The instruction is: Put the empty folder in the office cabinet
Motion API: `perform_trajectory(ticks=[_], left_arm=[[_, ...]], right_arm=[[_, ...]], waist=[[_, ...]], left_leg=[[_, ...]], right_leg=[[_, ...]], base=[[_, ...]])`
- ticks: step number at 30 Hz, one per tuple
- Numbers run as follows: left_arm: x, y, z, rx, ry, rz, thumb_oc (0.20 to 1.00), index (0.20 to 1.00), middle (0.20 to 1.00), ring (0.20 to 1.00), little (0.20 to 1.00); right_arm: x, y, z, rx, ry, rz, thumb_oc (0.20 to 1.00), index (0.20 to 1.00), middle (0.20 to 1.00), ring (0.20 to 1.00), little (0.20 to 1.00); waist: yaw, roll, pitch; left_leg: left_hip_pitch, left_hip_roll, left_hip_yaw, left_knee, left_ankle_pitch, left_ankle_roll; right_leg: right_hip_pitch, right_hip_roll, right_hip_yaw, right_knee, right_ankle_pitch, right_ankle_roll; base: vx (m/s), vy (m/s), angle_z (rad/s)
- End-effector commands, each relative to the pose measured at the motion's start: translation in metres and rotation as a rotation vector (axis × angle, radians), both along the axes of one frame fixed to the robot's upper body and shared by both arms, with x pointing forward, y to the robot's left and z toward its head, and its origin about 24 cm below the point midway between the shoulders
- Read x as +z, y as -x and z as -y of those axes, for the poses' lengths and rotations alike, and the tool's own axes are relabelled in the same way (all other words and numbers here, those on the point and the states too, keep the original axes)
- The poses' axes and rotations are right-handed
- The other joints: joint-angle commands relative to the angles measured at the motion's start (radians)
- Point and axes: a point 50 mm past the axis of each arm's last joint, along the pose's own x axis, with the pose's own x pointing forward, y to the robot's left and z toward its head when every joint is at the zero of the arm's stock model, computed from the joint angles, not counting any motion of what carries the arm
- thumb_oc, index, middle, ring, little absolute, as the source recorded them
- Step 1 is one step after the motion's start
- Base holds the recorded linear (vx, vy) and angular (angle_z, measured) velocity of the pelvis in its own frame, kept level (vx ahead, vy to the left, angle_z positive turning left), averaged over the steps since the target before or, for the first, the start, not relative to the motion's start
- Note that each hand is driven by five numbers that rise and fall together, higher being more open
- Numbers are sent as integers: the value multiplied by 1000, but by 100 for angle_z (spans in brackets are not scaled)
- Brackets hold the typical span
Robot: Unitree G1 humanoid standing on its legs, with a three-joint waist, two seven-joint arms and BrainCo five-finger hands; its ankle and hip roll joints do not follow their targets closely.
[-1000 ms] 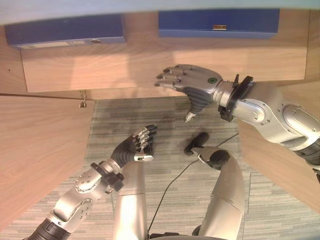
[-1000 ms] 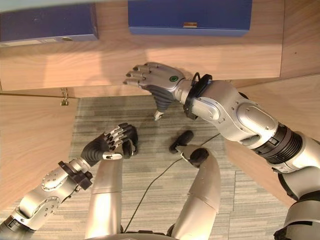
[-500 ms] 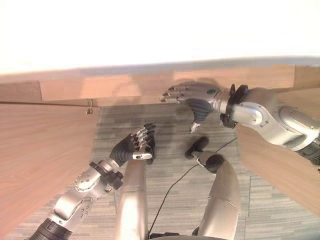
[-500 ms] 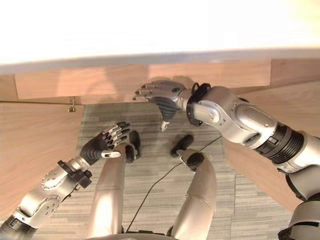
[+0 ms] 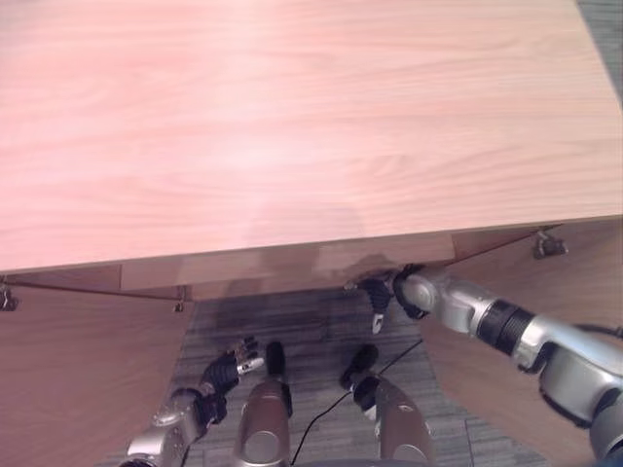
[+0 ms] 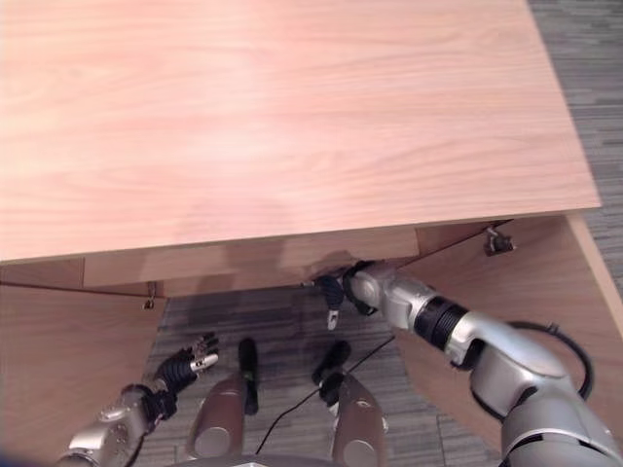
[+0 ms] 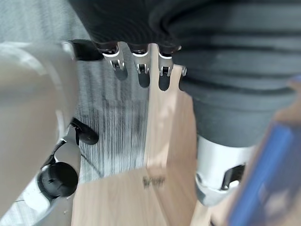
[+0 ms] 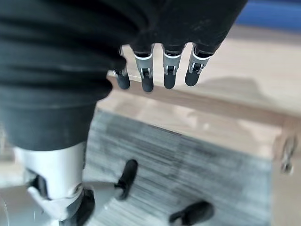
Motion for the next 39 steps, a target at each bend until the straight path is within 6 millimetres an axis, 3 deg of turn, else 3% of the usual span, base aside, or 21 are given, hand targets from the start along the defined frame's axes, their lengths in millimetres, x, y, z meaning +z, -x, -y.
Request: perform_trajectory(ticks=[1, 3, 4, 5, 7, 8, 9, 10, 12, 17, 19, 22, 24, 31, 35, 36, 39], left_arm=[[-2, -8, 1, -38, -80, -23, 1000, 1000, 1000, 1000, 1000], [-13, -1, 5, -39, -92, -90, 1000, 1000, 1000, 1000, 1000], [-23, 7, 12, -48, -103, -155, 1000, 1000, 1000, 1000, 1000], [-24, 8, 13, -50, -104, -156, 1000, 1000, 1000, 1000, 1000], [-33, 18, 20, -82, -134, -230, 1000, 1000, 1000, 1000, 1000], [-44, 34, 28, -142, -178, -325, 1000, 1000, 1000, 1000, 1000], [-44, 34, 28, -144, -179, -326, 1000, 1000, 1000, 1000, 1000], [-49, 42, 31, -166, -207, -371, 1000, 1000, 1000, 1000, 1000], [-53, 50, 35, -191, -235, -421, 1000, 1000, 1000, 1000, 1000], [-56, 62, 38, -199, -258, -441, 1000, 1000, 1000, 1000, 1000], [-60, 75, 37, -219, -271, -486, 1000, 1000, 1000, 1000, 1000], [-61, 79, 35, -222, -280, -505, 1000, 1000, 1000, 1000, 1000], [-60, 79, 31, -215, -292, -505, 1000, 1000, 1000, 1000, 1000], [-60, 86, 20, -249, -320, -518, 1000, 1000, 1000, 1000, 1000], [-60, 89, 16, -259, -329, -527, 1000, 1000, 1000, 1000, 1000], [-60, 91, 13, -252, -337, -535, 1000, 1000, 1000, 1000, 1000], [-60, 97, 5, -227, -349, -559, 1000, 1000, 1000, 1000, 1000]], right_arm=[[-6, -10, -19, -15, 52, 63, 1000, 1000, 1000, 1000, 1000], [-27, 1, -23, -70, 29, -9, 1000, 1000, 1000, 1000, 1000], [-51, 17, -16, -173, -13, -97, 1000, 1000, 1000, 1000, 1000], [-52, 17, -16, -174, -13, -97, 1000, 1000, 1000, 1000, 1000], [-80, 39, 7, -419, -105, -212, 1000, 1000, 1000, 1000, 1000], [-106, 65, 33, -712, -219, -317, 1000, 1000, 1000, 1000, 1000], [-106, 66, 33, -714, -220, -317, 1000, 1000, 1000, 1000, 1000], [-117, 80, 44, -862, -267, -350, 1000, 1000, 1000, 1000, 1000], [-132, 102, 45, -1004, -299, -395, 1000, 1000, 1000, 1000, 1000], [-142, 120, 49, -1119, -359, -400, 1000, 1000, 1000, 1000, 1000], [-147, 136, 70, -1278, -414, -406, 1000, 1000, 1000, 1000, 1000], [-151, 149, 85, -1372, -408, -404, 1000, 1000, 1000, 1000, 1000], [-156, 173, 111, -1517, -388, -413, 1000, 1000, 1000, 1000, 1000], [-158, 211, 144, -1743, -384, -404, 1000, 1000, 1000, 1000, 1000], [-157, 214, 149, -1857, -478, -388, 1000, 1000, 1000, 1000, 1000], [-156, 210, 151, -1933, -587, -349, 1000, 1000, 1000, 1000, 1000], [-156, 218, 156, -2010, -625, -326, 1000, 1000, 1000, 1000, 1000]], waist=[[40, -33, -14], [50, -22, -30], [47, -10, -53], [47, -8, -52], [24, 10, -87], [5, 26, -131], [7, 26, -132], [-5, 32, -154], [-10, 40, -182], [-14, 47, -223], [-34, 47, -234], [-45, 45, -236], [-64, 40, -233], [-109, 37, -210], [-123, 38, -185], [-137, 41, -166], [-143, 52, -161]], left_leg=[[16, 17, -64, -59, 73, -30], [54, 6, -66, 3, 34, -27], [102, -2, -70, 55, 18, -29], [104, -1, -71, 58, 16, -30], [158, -11, -62, 40, -5, -23], [204, -11, -30, -24, -21, -24], [207, -11, -29, -28, -19, -24], [224, -13, -18, -54, -16, -27], [251, -26, -11, -85, -15, -25], [308, -63, -8, -135, -53, -1], [323, -93, -6, -141, -73, 19], [326, -111, -4, -143, -83, 32], [332, -147, -8, -149, -99, 55], [363, -213, 6, -190, -104, 95], [380, -224, 21, -203, -101, 107], [384, -217, 31, -201, -95, 111], [373, -199, 56, -192, -87, 119]], right_leg=[[102, -6, 48, -107, 16, 148], [137, -1, 61, -132, 22, 140], [167, 1, 62, -151, 18, 129], [172, 3, 61, -154, 18, 129], [196, 10, 53, -183, 25, 129], [223, 15, 45, -221, 44, 135], [225, 16, 45, -224, 46, 135], [233, 15, 44, -241, 59, 140], [255, 7, 34, -261, 76, 148], [281, -23, 47, -260, 108, 165], [275, -46, 62, -252, 130, 181], [268, -63, 70, -246, 146, 193], [258, -99, 74, -235, 174, 214], [232, -164, 91, -214, 221, 254], [212, -188, 102, -170, 217, 261], [215, -192, 127, -133, 187, 255], [234, -212, 159, -56, 138, 238]], base=[[24, -65, -16], [-3, 7, -15], [2, 39, -14], [13, 69, -1], [40, 126, 11], [56, 141, 13], [48, 151, 25], [17, 123, 34], [28, 175, 24], [-6, 180, -1], [-51, 226, 1], [-59, 156, 3], [-105, 233, -3], [-76, 162, -6], [-90, 92, -18], [-128, 51, -14], [-146, 5, -36]])
